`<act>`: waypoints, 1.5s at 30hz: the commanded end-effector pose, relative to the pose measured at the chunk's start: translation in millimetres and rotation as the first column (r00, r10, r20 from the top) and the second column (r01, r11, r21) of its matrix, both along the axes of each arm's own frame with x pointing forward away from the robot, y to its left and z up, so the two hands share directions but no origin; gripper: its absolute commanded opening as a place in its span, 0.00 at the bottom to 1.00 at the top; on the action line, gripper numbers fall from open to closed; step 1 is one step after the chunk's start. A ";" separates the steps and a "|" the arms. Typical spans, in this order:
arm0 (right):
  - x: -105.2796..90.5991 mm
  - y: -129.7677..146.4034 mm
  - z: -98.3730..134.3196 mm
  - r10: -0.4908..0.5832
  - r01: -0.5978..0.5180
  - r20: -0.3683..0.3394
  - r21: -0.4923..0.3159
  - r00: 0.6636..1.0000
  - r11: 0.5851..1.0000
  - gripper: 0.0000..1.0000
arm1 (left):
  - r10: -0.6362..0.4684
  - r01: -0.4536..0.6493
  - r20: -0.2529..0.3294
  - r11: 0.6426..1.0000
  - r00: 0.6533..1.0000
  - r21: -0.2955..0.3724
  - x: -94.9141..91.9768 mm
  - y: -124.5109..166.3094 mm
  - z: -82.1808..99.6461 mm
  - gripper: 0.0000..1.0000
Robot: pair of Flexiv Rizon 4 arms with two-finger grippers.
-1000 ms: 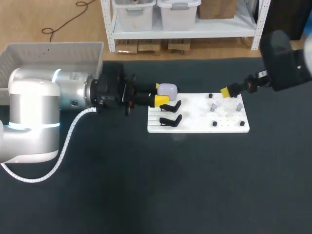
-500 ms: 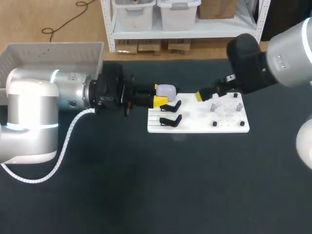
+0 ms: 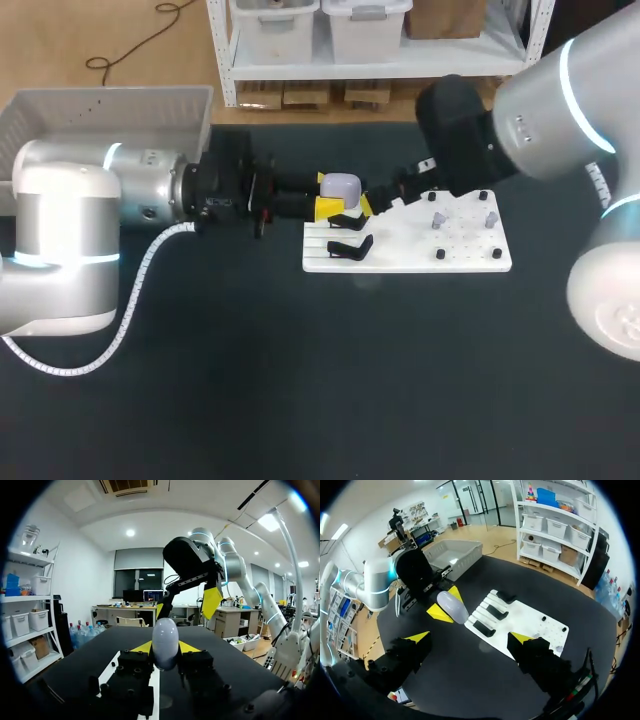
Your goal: Pick up each earbud case from the left stands, insert the matching earbuds, close the lid, and place the case in the box.
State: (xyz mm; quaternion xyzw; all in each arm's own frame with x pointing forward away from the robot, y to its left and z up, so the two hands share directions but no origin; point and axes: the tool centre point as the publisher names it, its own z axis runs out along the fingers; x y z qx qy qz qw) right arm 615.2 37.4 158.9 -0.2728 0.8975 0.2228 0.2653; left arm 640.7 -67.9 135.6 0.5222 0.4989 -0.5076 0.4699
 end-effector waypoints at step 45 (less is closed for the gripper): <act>33.9 18.7 -17.2 0.032 -0.031 -0.088 0.007 0.996 0.999 1.00 | 0.005 -0.005 0.001 1.000 1.000 -0.001 -1.1 -0.2 -0.3 0.00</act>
